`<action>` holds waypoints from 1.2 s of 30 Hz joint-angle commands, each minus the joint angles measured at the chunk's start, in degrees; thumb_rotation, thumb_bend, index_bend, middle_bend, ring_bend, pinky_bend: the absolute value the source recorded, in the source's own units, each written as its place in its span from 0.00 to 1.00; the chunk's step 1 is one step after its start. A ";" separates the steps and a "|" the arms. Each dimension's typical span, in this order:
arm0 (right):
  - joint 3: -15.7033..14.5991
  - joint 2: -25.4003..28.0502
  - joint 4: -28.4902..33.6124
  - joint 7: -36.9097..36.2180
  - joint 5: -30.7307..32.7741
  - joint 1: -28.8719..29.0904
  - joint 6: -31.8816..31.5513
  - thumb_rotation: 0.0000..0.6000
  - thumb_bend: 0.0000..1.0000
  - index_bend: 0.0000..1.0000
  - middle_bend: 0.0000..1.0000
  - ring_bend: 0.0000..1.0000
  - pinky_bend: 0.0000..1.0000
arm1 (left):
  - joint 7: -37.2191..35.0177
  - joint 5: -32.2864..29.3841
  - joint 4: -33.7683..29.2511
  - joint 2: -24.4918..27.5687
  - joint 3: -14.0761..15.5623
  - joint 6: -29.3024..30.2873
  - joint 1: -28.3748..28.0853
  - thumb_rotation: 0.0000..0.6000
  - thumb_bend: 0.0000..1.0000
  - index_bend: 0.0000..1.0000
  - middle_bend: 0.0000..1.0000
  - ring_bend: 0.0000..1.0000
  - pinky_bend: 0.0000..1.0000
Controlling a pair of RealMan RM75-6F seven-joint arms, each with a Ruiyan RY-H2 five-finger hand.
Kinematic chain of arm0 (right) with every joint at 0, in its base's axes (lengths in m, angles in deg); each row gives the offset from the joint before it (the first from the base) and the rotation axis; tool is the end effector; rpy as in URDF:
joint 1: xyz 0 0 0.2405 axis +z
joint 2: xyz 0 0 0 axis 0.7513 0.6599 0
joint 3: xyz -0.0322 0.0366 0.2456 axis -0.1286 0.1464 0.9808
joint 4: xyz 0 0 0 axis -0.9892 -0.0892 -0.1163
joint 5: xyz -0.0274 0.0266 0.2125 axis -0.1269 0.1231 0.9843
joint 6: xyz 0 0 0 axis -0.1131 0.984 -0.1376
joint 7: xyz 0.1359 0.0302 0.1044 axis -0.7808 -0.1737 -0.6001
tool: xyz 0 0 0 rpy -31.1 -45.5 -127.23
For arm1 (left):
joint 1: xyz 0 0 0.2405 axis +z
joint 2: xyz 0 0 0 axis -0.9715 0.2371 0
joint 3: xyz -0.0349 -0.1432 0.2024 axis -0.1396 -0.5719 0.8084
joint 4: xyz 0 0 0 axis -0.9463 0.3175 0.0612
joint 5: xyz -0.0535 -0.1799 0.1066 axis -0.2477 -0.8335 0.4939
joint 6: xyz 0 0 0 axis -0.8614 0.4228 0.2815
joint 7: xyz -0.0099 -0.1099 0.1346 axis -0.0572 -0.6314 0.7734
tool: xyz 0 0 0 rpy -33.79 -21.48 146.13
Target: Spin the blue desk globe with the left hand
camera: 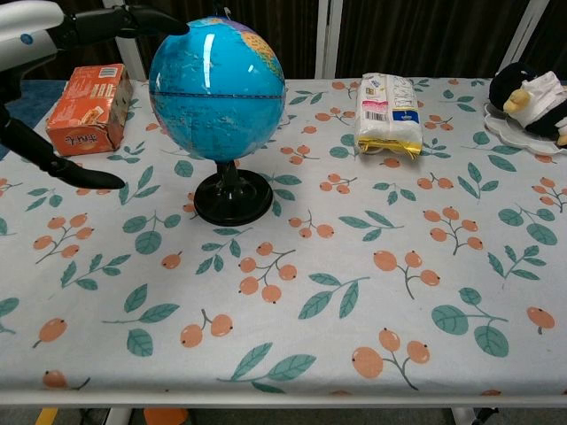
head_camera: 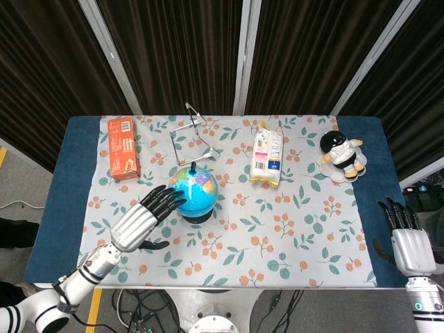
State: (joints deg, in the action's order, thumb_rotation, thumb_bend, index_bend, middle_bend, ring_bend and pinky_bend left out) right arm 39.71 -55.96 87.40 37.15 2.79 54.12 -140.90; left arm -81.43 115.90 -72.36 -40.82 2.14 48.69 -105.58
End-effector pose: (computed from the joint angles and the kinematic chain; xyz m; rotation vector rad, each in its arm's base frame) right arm -0.3303 -0.2162 0.1381 1.4135 -0.8990 0.8249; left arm -0.1214 0.2737 0.0353 -1.9718 -0.8021 -1.4029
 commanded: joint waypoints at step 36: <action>0.15 -0.42 -0.57 -0.15 0.36 -0.02 -0.02 1.00 0.27 0.00 0.00 0.00 0.00 | -2.14 -7.48 4.42 0.23 1.92 0.00 0.84 1.00 0.04 0.07 0.01 0.00 0.00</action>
State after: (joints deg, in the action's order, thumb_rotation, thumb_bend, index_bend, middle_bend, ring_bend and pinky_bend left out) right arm 39.87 -56.38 86.83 37.00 3.16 54.10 -140.92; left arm -83.06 109.13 -68.57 -40.73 4.02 48.75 -105.12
